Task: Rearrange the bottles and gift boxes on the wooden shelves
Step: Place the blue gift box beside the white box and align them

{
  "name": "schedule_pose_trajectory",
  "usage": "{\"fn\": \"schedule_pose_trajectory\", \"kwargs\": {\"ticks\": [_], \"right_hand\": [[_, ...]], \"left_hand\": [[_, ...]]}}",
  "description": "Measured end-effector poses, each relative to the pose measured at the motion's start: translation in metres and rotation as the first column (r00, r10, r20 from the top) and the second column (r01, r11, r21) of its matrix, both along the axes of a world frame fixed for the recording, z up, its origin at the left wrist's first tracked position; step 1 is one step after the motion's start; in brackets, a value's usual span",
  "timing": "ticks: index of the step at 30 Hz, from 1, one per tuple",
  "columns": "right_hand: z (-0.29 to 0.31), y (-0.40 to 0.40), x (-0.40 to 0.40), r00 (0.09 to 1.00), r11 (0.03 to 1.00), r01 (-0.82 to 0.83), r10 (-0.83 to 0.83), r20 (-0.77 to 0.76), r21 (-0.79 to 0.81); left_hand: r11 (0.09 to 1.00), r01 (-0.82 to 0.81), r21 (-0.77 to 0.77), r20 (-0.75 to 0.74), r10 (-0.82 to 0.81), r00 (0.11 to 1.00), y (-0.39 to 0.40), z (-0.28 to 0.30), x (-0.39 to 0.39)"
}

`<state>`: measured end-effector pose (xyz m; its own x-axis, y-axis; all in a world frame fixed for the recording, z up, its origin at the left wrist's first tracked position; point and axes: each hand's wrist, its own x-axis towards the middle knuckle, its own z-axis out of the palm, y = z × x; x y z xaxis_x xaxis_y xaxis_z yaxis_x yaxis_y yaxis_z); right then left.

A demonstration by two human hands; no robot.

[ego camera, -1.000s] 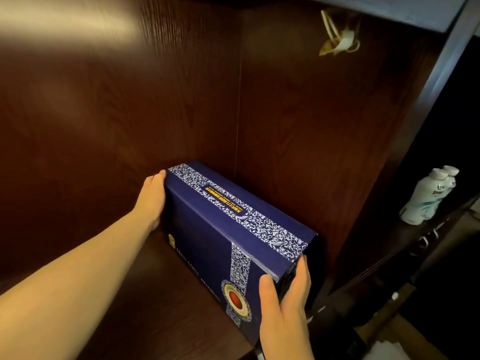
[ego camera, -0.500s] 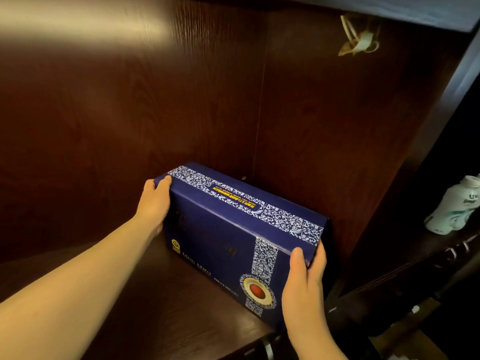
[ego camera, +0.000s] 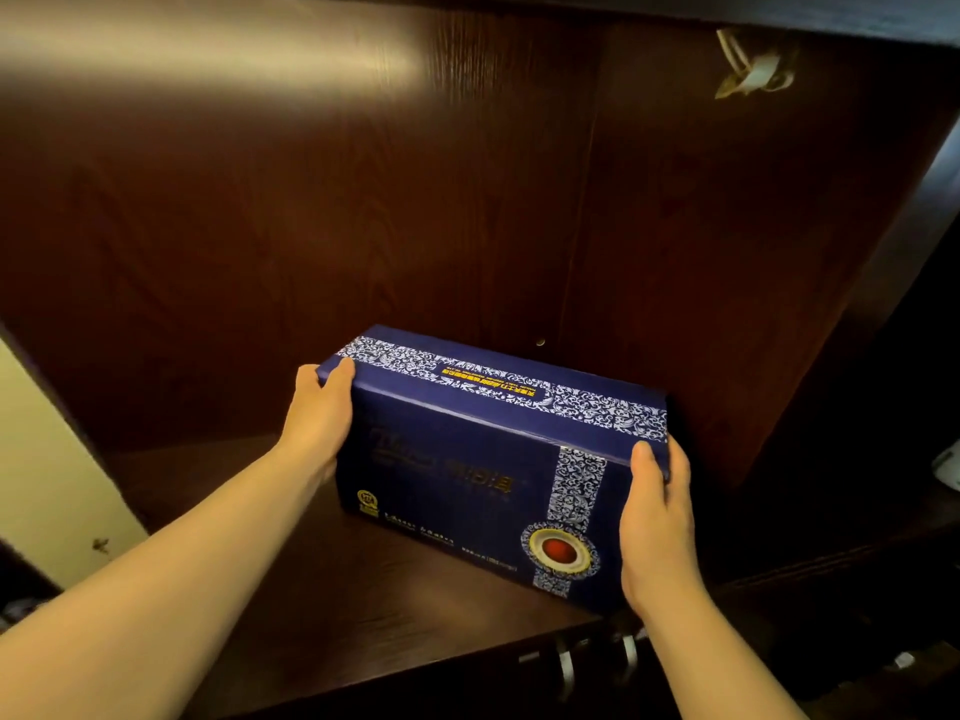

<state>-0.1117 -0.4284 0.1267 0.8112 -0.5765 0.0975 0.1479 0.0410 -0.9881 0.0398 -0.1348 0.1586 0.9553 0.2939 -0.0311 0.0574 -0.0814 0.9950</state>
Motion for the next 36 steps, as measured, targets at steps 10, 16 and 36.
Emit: {"fn": "schedule_pose_trajectory", "kwargs": {"ticks": [10,16,36], "right_hand": [[0.006,-0.007,0.007,0.984,0.984,-0.17,0.167,0.065,0.043],[0.005,-0.003,0.011,0.966,0.968,-0.251,0.249,0.066,0.021],[0.014,0.038,-0.004,0.942,0.943,-0.333,0.334,0.019,-0.015]], "left_hand": [[0.998,-0.025,-0.05,-0.011,0.025,1.0,0.022,0.003,-0.066],[0.994,-0.072,-0.08,0.013,0.073,0.997,0.038,0.004,-0.105],[0.975,-0.023,-0.223,0.059,0.037,0.998,0.088,0.002,-0.202]]}}
